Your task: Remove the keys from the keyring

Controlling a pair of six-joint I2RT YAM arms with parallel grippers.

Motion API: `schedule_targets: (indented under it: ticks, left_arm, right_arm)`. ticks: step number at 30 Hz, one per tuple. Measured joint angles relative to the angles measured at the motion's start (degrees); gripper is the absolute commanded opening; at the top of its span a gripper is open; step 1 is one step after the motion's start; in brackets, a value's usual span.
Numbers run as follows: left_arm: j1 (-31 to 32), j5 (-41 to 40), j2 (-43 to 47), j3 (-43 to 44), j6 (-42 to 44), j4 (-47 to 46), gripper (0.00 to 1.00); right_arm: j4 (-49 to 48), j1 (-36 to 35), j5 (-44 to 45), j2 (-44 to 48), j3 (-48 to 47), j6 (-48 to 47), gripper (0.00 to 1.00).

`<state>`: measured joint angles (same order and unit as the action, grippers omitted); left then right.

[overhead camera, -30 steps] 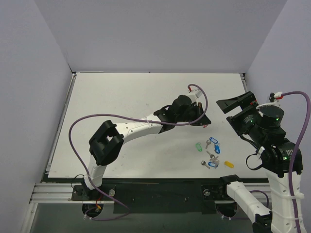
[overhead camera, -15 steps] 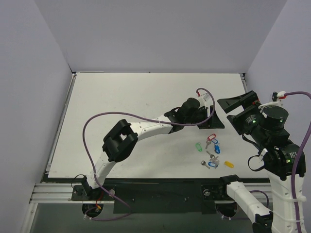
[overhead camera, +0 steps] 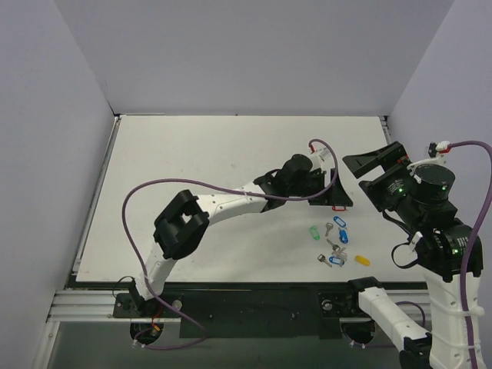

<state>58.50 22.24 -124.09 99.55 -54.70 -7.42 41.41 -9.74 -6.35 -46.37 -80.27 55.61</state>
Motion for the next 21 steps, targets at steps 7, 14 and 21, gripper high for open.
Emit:
schedule_targets:
  ticks: [7, 14, 21]
  left_arm:
    - [-3.7, -2.4, 15.2, -13.9, 4.9, 1.2, 0.88]
    - [-13.6, -5.5, 34.3, -34.2, 9.4, 1.2, 0.88]
    - [-21.5, -9.0, 51.0, -50.6, 15.2, 9.1, 0.88]
  right_arm:
    - [-0.5, 0.0, -1.3, -0.3, 0.1, -2.2, 0.88]
    - [-3.9, -0.7, -4.7, -1.0, 3.0, -3.6, 0.88]
    - [-5.4, -1.8, -5.1, -2.4, 3.1, -6.1, 0.88]
